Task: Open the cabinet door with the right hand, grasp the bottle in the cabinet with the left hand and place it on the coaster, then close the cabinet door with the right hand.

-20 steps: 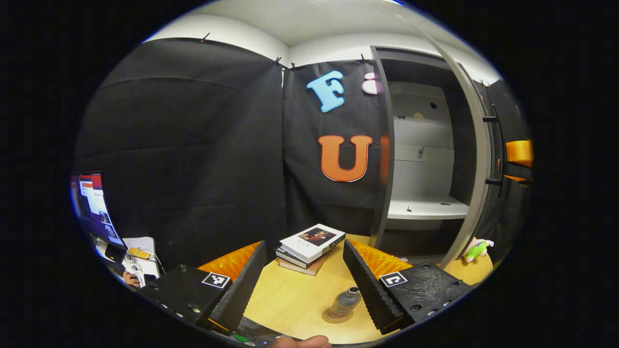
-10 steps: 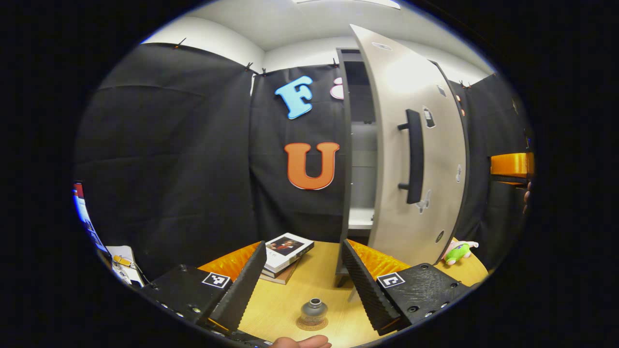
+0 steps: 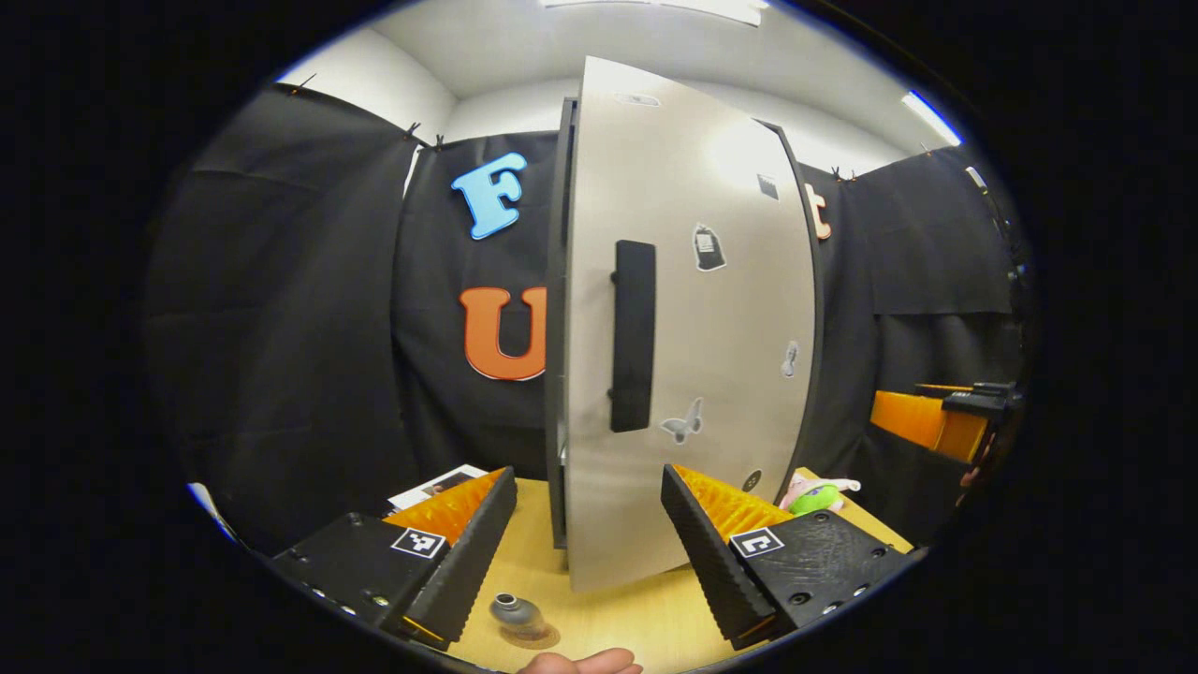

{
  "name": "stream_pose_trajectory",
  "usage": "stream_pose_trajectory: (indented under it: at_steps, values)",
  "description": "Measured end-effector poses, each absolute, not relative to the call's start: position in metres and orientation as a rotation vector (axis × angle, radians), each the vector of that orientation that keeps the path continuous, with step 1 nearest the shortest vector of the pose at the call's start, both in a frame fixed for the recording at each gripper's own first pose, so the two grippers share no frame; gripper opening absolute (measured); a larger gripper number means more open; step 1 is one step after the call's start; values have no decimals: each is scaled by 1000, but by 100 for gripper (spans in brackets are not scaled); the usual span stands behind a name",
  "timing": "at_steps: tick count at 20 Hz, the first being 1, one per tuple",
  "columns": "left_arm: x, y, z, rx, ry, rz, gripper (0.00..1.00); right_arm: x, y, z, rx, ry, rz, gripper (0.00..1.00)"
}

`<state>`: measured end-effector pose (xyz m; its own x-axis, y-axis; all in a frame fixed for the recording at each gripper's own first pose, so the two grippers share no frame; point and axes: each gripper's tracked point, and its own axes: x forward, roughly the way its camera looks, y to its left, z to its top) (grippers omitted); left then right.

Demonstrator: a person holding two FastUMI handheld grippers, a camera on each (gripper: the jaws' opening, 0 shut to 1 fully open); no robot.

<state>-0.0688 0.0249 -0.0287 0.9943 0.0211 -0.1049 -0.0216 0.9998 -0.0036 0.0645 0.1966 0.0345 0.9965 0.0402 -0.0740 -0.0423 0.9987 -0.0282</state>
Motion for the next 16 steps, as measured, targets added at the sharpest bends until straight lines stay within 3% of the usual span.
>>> stream_pose_trajectory:
  at_steps: [2,3,7,9,11,15,16]
  values:
    - [-71,20,-27,-4,105,15,94,58,210,26,-31,93,87,99]
    - [-73,21,-26,-4,103,23,95,53,213,23,-28,94,97,96]
    - [-84,17,-36,-16,144,49,94,46,213,21,-29,93,105,99]
    - [-87,14,-31,-18,132,39,94,42,215,19,-18,100,114,95]
    - [-88,8,-21,-35,91,20,95,42,215,20,-16,99,121,99]
    - [-88,-2,-1,7,1,-6,94,38,205,24,-24,83,108,99]
    - [-88,-6,5,16,-22,-13,94,37,202,29,-20,69,103,95]
